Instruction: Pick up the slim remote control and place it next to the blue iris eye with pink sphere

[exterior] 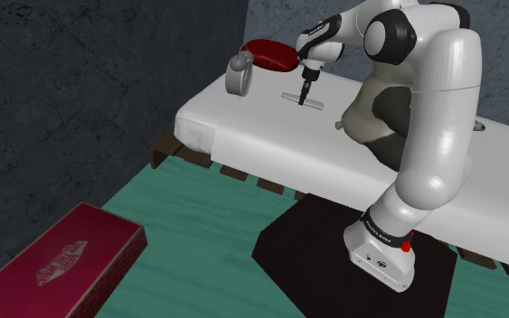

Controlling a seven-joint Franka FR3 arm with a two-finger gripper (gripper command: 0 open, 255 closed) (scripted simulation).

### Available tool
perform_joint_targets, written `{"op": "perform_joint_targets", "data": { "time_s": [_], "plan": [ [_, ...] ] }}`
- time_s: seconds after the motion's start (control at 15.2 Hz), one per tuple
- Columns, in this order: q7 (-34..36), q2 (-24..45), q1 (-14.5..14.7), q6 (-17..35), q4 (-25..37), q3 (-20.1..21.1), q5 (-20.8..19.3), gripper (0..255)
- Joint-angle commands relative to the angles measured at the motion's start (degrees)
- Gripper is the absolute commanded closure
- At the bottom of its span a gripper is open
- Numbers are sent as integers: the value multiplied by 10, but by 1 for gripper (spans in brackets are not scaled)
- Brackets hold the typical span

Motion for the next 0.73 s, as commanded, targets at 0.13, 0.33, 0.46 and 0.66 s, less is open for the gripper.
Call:
{"op": "perform_joint_targets", "data": {
  "time_s": [0.13, 0.33, 0.46, 0.66],
  "plan": [
    [0, 0, 0, 0, 0, 0, 0, 255],
    [4, -11, 2, -18, 8, -4, -6, 255],
    [6, -17, 3, -30, 14, -6, -10, 255],
    [10, -27, 5, -48, 24, -9, -16, 255]
  ]
}}
